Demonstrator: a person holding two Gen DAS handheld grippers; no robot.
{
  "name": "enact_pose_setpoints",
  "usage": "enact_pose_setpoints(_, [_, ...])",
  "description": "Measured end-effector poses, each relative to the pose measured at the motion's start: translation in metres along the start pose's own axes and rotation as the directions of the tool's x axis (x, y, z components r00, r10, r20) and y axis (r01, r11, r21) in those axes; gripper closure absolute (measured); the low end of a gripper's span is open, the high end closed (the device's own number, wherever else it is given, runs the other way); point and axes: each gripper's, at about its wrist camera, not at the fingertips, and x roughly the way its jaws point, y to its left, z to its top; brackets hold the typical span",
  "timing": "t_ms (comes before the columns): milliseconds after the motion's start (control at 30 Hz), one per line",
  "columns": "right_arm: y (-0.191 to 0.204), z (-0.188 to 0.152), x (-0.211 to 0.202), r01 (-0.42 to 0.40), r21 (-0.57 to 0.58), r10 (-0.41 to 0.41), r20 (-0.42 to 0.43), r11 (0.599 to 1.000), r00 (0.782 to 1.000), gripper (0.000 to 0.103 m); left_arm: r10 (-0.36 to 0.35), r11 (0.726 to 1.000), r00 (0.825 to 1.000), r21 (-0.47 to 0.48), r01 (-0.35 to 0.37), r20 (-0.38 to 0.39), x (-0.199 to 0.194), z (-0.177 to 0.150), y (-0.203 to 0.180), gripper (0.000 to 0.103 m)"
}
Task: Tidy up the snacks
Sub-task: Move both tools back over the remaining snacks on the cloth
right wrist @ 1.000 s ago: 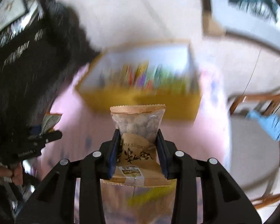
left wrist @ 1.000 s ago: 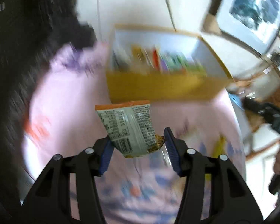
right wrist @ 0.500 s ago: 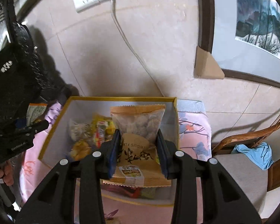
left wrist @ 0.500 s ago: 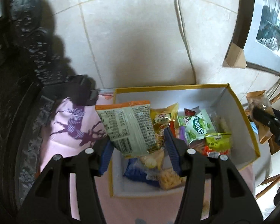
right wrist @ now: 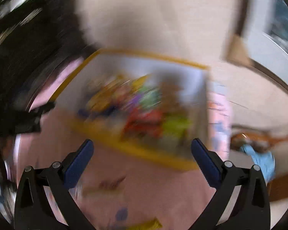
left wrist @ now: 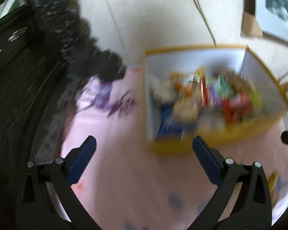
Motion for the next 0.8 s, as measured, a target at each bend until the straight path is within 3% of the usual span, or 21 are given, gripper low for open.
enact_pose_setpoints(67, [0.026,-0.022,0.011,-0.064,-0.162,0.048,-0.102,0.985,0.994,0.001,-0.032,0.999,0.999,0.01,0.032,-0.021,-0.014,-0.031,0.002,0.002])
enact_pose_setpoints(133, [0.042,-0.041,0.025,-0.145,-0.263,0.082,-0.236,0.954,0.968,0.001,-0.126,0.991,0.99,0.039,0.129,-0.067,-0.03,-0.075,-0.011,0.002])
enact_pose_setpoints(200, [0.054,-0.056,0.039,-0.138,-0.353,0.023,-0.311,0.925,0.95,0.001,-0.157,0.98,0.984,0.106,0.166,-0.09,-0.042,-0.112,-0.032,0.002])
enact_pose_setpoints(267, [0.058,-0.07,0.047,-0.123,-0.384,-0.026,-0.36,0.915,0.932,0.001,-0.129,0.969,0.988,0.2,0.145,-0.088,-0.052,-0.147,-0.057,0.002])
enact_pose_setpoints(367, [0.057,-0.079,0.037,-0.115,-0.357,-0.017,-0.346,0.927,0.938,0.001,-0.131,0.961,0.987,0.232,0.148,-0.089,-0.06,-0.177,-0.074,0.002])
enact_pose_setpoints(467, [0.058,-0.091,0.02,-0.102,-0.324,-0.009,-0.324,0.94,0.946,0.001,-0.241,0.958,0.961,0.124,0.258,-0.138,-0.061,-0.187,-0.071,0.002])
enact_pose_setpoints(500, [0.06,-0.097,0.016,-0.067,-0.345,-0.047,-0.312,0.936,0.949,0.001,-0.281,0.954,0.949,0.065,0.293,-0.144,-0.061,-0.186,-0.066,0.002])
enact_pose_setpoints(567, [0.066,-0.108,0.013,-0.017,-0.42,-0.118,-0.293,0.907,0.949,0.001,-0.305,0.952,0.941,-0.011,0.307,-0.146,-0.062,-0.184,-0.058,0.002])
enact_pose_setpoints(600, [0.067,-0.107,0.015,-0.028,-0.444,-0.118,-0.296,0.895,0.948,0.001,-0.284,0.959,0.948,-0.045,0.28,-0.146,-0.063,-0.183,-0.055,0.002])
enact_pose_setpoints(700, [0.071,-0.104,0.018,-0.089,-0.482,-0.074,-0.309,0.871,0.948,0.001,-0.212,0.977,0.964,-0.014,0.212,-0.16,-0.068,-0.183,-0.062,0.002])
enact_pose_setpoints(767, [0.075,-0.098,0.024,-0.136,-0.528,-0.043,-0.314,0.838,0.949,0.001,-0.233,0.972,0.959,0.001,0.236,-0.16,-0.072,-0.185,-0.068,0.002])
enact_pose_setpoints(800, [0.08,-0.094,0.031,-0.165,-0.574,-0.037,-0.324,0.802,0.945,0.001,-0.253,0.966,0.953,0.006,0.257,-0.166,-0.072,-0.187,-0.07,0.002])
